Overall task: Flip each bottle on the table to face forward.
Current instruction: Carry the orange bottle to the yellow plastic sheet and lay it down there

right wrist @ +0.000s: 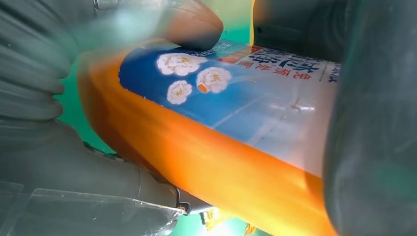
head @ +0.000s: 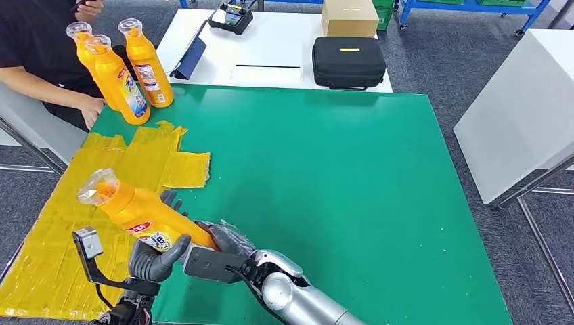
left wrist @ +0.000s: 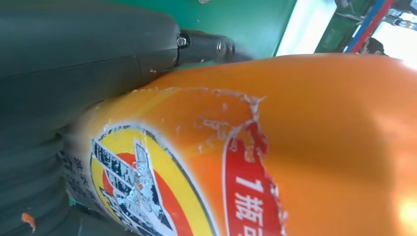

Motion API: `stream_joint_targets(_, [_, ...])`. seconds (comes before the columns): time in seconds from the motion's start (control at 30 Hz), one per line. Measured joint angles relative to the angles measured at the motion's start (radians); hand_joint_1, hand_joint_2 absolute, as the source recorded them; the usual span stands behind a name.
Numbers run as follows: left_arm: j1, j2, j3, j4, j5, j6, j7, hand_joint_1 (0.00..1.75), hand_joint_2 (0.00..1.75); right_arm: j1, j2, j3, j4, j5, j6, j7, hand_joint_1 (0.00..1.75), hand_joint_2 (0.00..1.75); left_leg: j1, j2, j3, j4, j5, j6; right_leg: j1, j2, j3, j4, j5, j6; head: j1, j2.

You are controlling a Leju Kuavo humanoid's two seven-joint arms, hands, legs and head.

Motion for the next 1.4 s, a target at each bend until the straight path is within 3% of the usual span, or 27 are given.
stream_joint_targets(0.57, [0.002,-0.022,0.028,0.001,-0.008,0.016,-0.001,1.75,1.75,-0.023,0.008,0.018,0.035,-0.002,-0.008,0.007,1.71,1.75,0.000,0.000,0.000,0.000,0.000,0.000,0.000,0.000,-0.001,0.000,0.000,0.000,0.000,0.000])
stream_joint_targets(0.7, [0.000,-0.027,0.032,0.001,-0.025,0.024,-0.007,1.75,1.75,-0.025,0.007,0.020,0.039,-0.010,-0.022,0.001,0.07,1.75,0.000,0.000,0.000,0.000,0.000,0.000,0.000,0.000,-0.001,0.000,0.000,0.000,0.000,0.000])
stream_joint_targets(0.73, [-0.001,-0.030,0.032,0.001,-0.045,0.038,-0.013,1.75,1.75,-0.023,0.005,0.018,0.039,-0.021,-0.028,-0.002,0.00,1.75,0.000,0.000,0.000,0.000,0.000,0.000,0.000,0.000,-0.001,0.000,0.000,0.000,0.000,0.000])
stream_joint_targets(0.93, [-0.016,-0.052,0.043,-0.039,-0.216,0.177,-0.060,1.75,1.75,0.038,-0.046,-0.042,-0.037,-0.087,-0.015,0.023,0.00,1.75,-0.001,-0.002,-0.001,0.000,0.000,0.000,-0.001,-0.001,0.001,0.000,0.000,0.000,0.000,0.000])
stream_joint_targets(1.07, [-0.026,-0.062,0.056,-0.060,-0.232,0.188,-0.062,1.75,1.75,0.073,-0.071,-0.067,-0.078,-0.091,-0.006,0.030,0.00,0.00,-0.001,-0.002,-0.001,0.000,0.000,0.000,-0.001,-0.001,0.001,0.000,0.000,0.000,0.000,0.000])
stream_joint_targets(1.4, [0.011,-0.076,0.123,-0.141,-0.547,0.426,-0.109,1.75,1.75,0.167,-0.148,-0.211,-0.255,-0.141,-0.016,0.058,0.00,0.00,-0.001,-0.002,-0.002,0.000,0.000,0.000,-0.001,-0.001,0.001,0.000,0.000,0.000,0.000,0.000])
